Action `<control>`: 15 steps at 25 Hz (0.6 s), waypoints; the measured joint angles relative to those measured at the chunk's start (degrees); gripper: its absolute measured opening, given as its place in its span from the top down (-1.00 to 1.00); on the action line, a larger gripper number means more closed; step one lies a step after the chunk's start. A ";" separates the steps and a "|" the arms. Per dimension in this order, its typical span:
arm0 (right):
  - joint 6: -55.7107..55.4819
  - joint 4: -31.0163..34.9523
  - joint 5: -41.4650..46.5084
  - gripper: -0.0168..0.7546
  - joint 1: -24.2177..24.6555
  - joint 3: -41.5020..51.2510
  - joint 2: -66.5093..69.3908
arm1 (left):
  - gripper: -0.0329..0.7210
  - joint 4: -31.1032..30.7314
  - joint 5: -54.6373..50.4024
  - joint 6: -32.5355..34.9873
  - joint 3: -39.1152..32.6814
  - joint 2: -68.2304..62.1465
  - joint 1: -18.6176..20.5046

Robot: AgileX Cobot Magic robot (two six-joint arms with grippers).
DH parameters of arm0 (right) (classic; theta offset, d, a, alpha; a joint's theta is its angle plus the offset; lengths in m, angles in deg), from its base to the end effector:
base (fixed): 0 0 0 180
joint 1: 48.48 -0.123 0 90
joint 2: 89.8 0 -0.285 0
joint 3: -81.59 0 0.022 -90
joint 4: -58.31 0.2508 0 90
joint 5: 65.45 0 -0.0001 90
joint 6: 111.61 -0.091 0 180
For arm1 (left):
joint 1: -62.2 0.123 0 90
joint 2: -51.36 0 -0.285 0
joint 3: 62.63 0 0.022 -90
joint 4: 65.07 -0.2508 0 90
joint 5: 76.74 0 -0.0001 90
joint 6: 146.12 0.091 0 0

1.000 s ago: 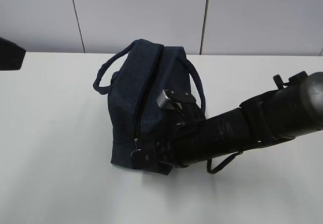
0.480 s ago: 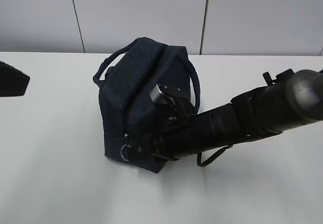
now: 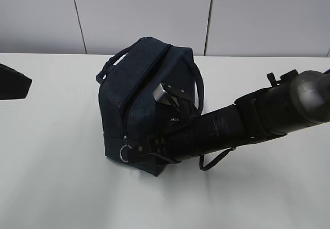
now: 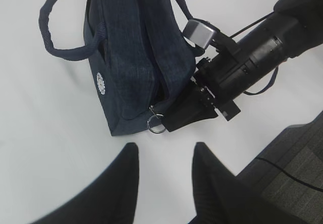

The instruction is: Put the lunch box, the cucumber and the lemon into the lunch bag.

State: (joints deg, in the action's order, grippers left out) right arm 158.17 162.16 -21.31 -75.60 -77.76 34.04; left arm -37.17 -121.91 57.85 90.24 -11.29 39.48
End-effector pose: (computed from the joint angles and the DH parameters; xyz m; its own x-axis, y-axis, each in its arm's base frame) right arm 0.3035 0.2247 0.1241 -0.8147 -0.1453 -0.5614 -0.5501 0.5001 0.6688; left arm 0.1581 -0.0990 0.3423 -0.5728 0.3023 -0.7619 0.6300 0.7570 -0.1733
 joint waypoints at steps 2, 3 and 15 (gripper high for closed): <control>-1.32 0.00 2.29 0.96 0.00 0.00 0.00 | 0.28 0.00 0.45 0.00 0.00 0.00 0.00; -1.75 -0.25 3.54 0.96 0.00 0.00 0.00 | 0.28 0.00 0.84 0.00 0.00 0.00 0.00; -5.63 -1.90 11.08 0.96 0.00 0.00 -2.04 | 0.28 0.00 1.23 0.00 0.00 0.00 0.00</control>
State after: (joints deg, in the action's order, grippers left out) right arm 152.54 160.26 -10.23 -75.60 -77.76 32.00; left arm -37.17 -120.69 57.85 90.24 -11.29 39.48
